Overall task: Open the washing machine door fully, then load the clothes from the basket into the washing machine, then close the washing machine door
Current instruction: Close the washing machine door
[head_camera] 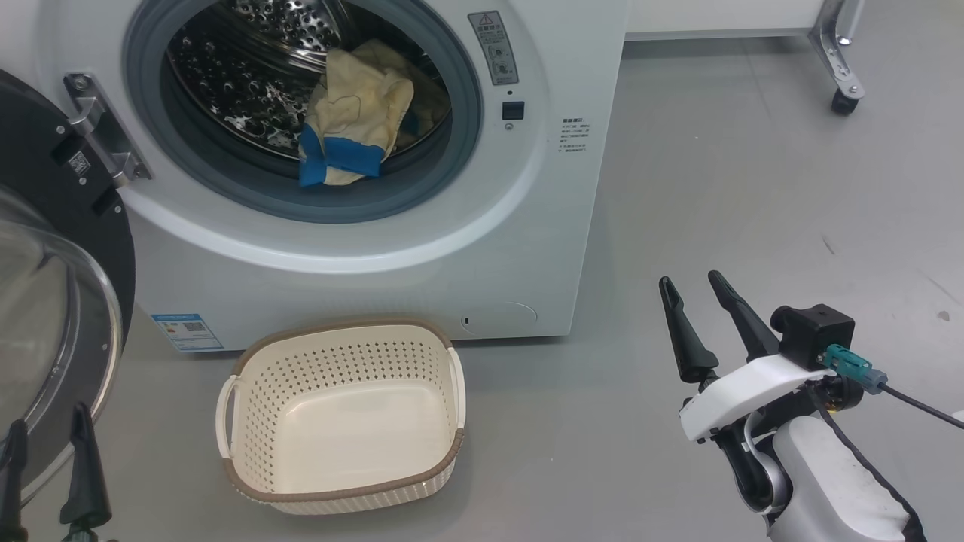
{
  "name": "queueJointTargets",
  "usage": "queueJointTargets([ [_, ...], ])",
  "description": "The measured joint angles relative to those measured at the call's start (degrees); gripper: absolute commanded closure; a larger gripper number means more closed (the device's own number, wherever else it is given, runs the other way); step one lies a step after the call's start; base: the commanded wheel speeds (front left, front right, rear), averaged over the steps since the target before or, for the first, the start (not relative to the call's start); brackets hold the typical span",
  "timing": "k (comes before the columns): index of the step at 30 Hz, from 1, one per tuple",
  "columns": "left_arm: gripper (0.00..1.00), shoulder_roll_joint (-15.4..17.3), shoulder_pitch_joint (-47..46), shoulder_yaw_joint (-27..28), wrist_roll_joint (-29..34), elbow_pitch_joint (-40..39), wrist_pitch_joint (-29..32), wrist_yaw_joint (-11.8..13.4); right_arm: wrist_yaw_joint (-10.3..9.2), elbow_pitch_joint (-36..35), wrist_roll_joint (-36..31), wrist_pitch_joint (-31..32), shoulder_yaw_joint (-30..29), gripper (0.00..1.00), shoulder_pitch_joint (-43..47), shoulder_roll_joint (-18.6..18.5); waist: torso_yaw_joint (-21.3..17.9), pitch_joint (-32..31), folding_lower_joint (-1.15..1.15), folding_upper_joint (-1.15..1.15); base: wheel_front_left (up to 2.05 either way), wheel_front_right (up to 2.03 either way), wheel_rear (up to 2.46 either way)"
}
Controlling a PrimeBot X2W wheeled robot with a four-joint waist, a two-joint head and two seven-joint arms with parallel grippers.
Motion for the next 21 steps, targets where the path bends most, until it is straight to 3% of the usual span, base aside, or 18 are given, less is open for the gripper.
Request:
queueJointTargets([
  [21, 0.0, -0.56, -0.1, 0.23, 0.48, 3.04, 0.0, 1.25, 0.0, 0.49, 1.04, 0.0, 1.65, 0.0, -0.01, -0.12, 9.26, -0.87, 0.0, 0.0, 0.0, 0.0, 0.0],
])
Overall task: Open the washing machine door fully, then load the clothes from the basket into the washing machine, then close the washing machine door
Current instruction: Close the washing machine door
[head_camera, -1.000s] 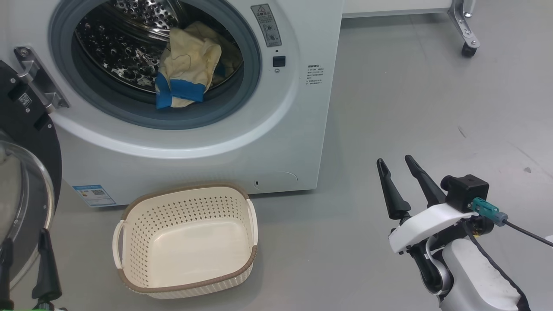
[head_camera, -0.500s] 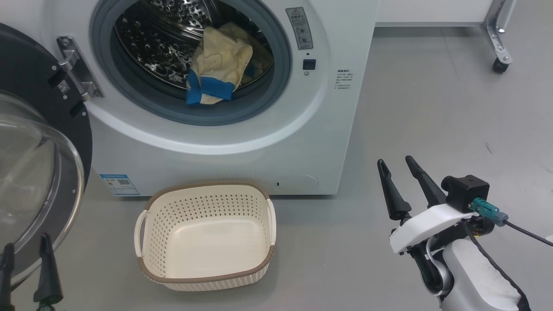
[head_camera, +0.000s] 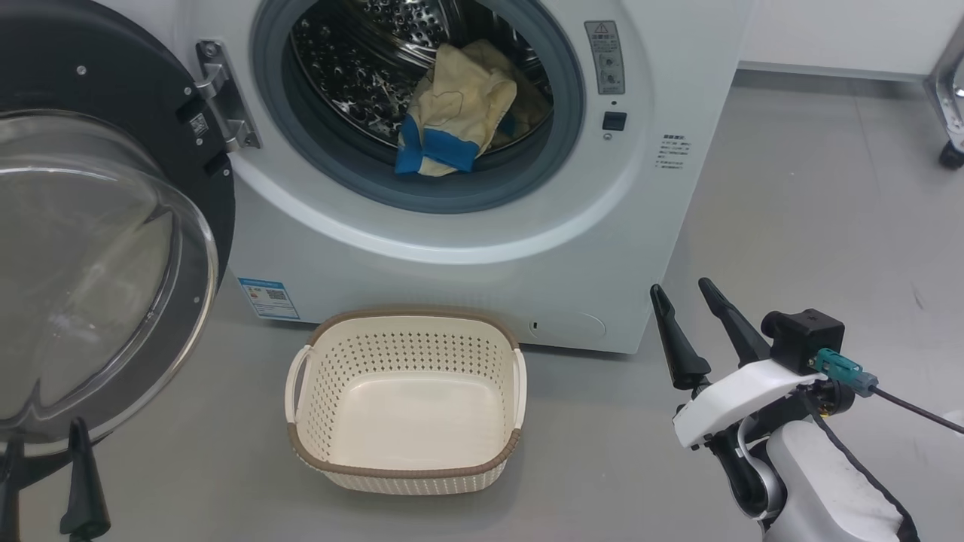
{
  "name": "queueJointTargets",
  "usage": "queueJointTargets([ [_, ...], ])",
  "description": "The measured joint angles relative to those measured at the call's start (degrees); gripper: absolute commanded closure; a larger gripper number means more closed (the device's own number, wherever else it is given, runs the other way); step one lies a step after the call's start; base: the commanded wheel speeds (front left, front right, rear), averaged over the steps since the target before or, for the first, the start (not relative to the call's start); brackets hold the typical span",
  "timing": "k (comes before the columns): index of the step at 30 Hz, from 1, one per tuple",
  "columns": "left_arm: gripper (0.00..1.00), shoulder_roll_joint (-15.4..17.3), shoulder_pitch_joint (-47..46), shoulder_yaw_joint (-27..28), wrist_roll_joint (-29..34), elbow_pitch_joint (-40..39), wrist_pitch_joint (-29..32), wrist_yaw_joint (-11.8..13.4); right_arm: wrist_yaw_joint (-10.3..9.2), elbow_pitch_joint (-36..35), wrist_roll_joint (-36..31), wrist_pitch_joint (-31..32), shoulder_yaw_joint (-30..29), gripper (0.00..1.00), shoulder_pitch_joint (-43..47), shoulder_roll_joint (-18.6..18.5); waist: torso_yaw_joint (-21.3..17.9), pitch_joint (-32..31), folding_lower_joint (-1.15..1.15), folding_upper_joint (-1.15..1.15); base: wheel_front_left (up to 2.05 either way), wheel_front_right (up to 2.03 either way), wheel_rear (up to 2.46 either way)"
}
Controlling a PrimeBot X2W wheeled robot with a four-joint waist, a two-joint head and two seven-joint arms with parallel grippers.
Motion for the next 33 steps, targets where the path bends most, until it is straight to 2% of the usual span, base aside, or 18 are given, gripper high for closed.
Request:
queueJointTargets([
  [17, 0.0, -0.43, -0.23, 0.22, 0.75, 0.8, 0.0, 1.64, 0.0, 0.59, 0.58, 0.0, 1.51, 0.0, -0.01, -0.2, 7.48, -0.26, 0.0, 0.0, 0.0, 0.0, 0.0],
  [33, 0.0, -0.55, -0.25, 1.93, 1.44, 0.88, 0.0, 2.37, 0.0, 0.87, 1.43, 0.0, 3.3, 0.0, -0.81, 0.05, 11.75, -0.79, 0.0, 0.0, 0.0, 0.0, 0.0],
])
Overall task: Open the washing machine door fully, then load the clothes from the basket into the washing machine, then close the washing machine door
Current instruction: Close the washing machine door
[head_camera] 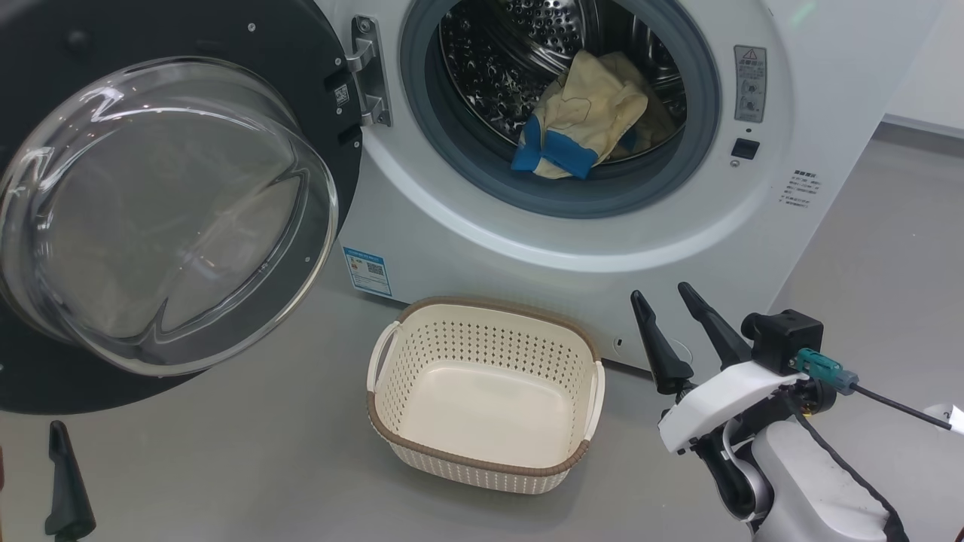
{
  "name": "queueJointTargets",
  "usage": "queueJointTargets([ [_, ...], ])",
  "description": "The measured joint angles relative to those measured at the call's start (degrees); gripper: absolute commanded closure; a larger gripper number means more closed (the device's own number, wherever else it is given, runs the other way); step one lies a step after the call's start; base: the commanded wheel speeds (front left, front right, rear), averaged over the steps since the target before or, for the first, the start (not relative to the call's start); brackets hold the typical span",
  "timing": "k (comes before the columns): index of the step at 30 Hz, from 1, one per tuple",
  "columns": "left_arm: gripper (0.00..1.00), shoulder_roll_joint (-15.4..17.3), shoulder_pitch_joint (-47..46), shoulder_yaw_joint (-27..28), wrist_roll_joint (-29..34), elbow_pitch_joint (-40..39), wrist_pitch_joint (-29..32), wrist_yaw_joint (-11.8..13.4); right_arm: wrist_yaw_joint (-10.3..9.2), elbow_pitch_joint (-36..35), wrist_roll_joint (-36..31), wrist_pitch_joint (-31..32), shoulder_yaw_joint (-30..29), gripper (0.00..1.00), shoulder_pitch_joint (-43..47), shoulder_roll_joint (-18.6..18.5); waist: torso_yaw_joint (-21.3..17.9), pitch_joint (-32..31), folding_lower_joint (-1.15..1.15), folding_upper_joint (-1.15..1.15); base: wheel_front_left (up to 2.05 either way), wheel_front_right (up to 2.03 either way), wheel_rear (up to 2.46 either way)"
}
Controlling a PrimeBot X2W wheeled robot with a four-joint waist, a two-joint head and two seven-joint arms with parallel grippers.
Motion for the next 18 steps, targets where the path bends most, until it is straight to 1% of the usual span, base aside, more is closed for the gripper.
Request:
queueJointTargets([
  [18, 0.0, -0.14, 0.02, 0.44, 0.02, -0.83, 0.0, 0.0, 0.0, 0.36, 0.53, 0.0, 0.38, 0.0, -0.39, -0.13, -0.11, 0.09, 0.0, 0.0, 0.0, 0.0, 0.0],
])
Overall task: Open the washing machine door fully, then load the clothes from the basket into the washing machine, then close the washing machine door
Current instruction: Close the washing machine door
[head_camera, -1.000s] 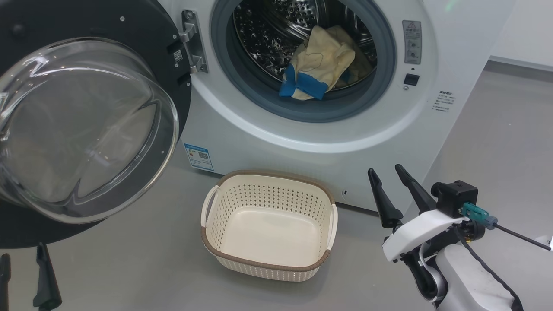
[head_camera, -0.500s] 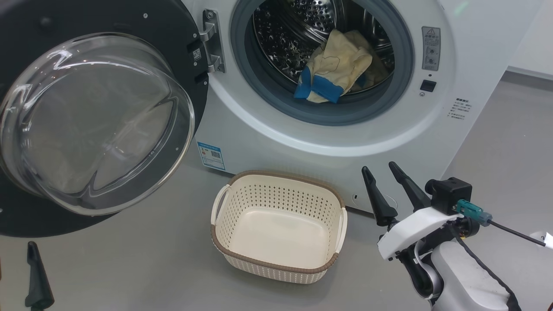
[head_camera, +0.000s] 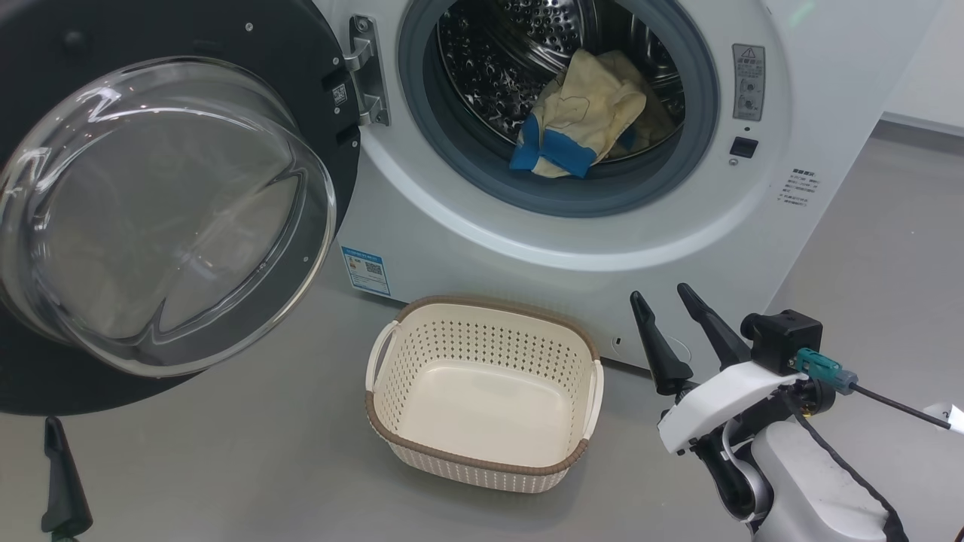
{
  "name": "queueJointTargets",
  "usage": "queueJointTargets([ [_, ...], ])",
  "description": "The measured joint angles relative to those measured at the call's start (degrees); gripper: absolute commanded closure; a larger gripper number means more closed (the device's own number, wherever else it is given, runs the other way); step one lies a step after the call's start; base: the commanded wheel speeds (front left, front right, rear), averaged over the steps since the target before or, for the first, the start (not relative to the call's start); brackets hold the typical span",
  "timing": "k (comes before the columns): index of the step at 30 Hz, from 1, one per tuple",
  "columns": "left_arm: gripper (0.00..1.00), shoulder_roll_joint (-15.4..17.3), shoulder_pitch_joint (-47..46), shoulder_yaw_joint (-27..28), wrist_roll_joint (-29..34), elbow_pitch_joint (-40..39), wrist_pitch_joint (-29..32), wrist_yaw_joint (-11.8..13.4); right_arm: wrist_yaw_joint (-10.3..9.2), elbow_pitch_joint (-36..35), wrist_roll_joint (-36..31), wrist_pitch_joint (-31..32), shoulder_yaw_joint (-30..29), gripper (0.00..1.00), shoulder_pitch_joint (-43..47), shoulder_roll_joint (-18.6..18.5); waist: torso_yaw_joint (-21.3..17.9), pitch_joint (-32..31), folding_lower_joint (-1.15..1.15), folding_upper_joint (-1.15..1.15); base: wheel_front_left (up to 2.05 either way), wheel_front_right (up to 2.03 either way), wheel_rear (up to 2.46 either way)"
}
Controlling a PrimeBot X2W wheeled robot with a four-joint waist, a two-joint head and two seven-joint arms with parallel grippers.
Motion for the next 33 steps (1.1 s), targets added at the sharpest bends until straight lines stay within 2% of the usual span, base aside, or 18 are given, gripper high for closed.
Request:
queueJointTargets([
  [17, 0.0, 0.64, -0.01, 0.97, 0.59, -1.23, 0.0, -0.02, 0.0, 0.14, 0.01, 0.0, 0.03, 0.0, -0.38, 0.01, -0.57, 0.7, 0.0, 0.0, 0.0, 0.0, 0.0],
  [18, 0.04, 0.81, -0.02, 1.07, 0.6, -1.3, 0.0, -0.03, 0.0, 0.16, 0.01, 0.0, 0.03, 0.0, -0.46, 0.01, -0.61, 0.76, 0.0, 0.0, 0.0, 0.0, 0.0],
  [19, 0.62, 1.0, -0.02, 1.19, 0.6, -1.34, 0.0, -0.08, 0.0, 0.18, 0.01, 0.0, 0.02, 0.0, -0.55, 0.01, -0.64, 0.81, 0.0, 0.0, 0.0, 0.0, 0.0],
  [20, 1.0, 1.24, -0.04, 1.33, 0.6, -1.49, 0.0, -0.26, 0.0, 0.21, 0.0, 0.0, 0.02, 0.0, -0.64, 0.01, -0.68, 0.85, 0.0, 0.0, 0.0, 0.0, 0.0],
  [28, 1.0, 3.88, -2.98, 3.19, 0.16, -4.8, 0.0, -2.13, 0.0, 0.41, 0.0, 0.0, -0.22, 0.0, -1.09, -0.02, -0.83, 1.02, 0.0, 0.0, 0.0, 0.0, 0.0],
  [33, 1.0, 5.78, -8.09, 6.23, -4.65, -8.37, 0.03, -4.05, 0.0, 0.53, 0.0, 0.0, -0.24, 0.0, -1.1, -0.09, -0.58, 1.05, 0.0, 0.0, 0.0, 0.0, 0.0],
])
